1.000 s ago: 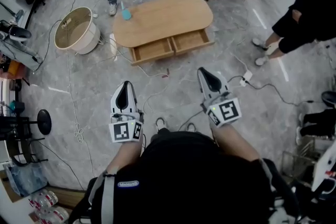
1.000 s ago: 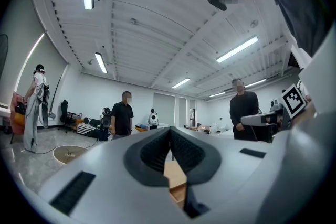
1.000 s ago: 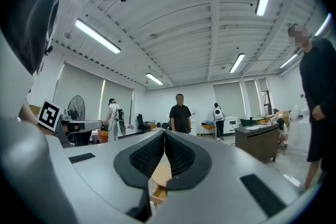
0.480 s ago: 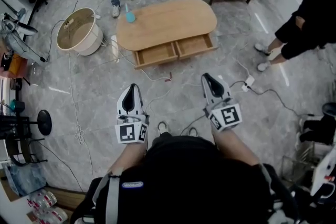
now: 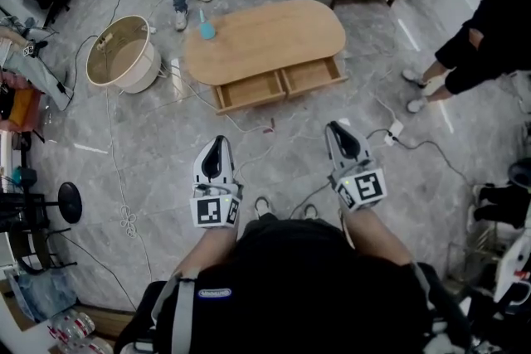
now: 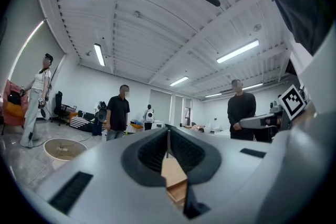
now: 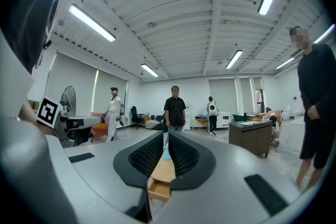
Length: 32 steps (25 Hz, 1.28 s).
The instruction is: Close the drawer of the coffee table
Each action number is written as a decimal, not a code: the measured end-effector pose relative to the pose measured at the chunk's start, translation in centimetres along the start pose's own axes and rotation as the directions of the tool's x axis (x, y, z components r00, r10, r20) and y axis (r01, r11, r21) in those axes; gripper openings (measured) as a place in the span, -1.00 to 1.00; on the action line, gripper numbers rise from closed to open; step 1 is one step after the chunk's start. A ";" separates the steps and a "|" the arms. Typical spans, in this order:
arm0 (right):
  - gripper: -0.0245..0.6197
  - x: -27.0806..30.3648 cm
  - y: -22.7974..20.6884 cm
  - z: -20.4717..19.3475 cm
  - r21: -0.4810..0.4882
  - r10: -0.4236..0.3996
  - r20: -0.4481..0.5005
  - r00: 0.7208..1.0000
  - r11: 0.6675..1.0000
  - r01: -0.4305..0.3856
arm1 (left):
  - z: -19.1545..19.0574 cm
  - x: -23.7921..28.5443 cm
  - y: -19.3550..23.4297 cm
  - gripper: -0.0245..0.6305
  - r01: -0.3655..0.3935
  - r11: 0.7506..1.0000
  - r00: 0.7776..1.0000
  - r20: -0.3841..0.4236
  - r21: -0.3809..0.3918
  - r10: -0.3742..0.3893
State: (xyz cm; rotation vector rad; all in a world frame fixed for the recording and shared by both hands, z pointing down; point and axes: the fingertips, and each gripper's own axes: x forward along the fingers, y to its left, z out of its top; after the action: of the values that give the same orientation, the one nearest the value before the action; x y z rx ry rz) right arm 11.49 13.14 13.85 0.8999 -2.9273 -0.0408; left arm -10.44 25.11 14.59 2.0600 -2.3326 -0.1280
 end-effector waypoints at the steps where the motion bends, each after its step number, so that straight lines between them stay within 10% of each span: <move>1: -0.89 0.2 0.2 -0.1 0.006 -0.005 0.003 1.000 1.000 0.005 | -0.1 0.1 0.4 -0.89 0.010 1.000 1.000 0.007 -0.004 -0.010; 6: -0.40 1.0 0.7 0.0 0.034 -0.073 0.001 0.997 0.997 0.073 | -0.1 0.3 2.8 -0.33 0.036 0.999 0.999 0.025 -0.007 -0.035; 32: -0.39 1.8 -7.5 -4.1 0.015 -0.179 -0.048 0.983 0.984 0.180 | -4.1 7.6 0.1 -0.31 0.113 0.994 0.993 -0.024 -0.014 -0.113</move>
State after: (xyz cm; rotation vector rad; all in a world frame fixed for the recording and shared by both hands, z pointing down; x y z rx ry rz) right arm 14.54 5.91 17.72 1.1496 -2.8001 -0.0030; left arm -11.17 17.45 18.43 2.1746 -2.1955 -0.1178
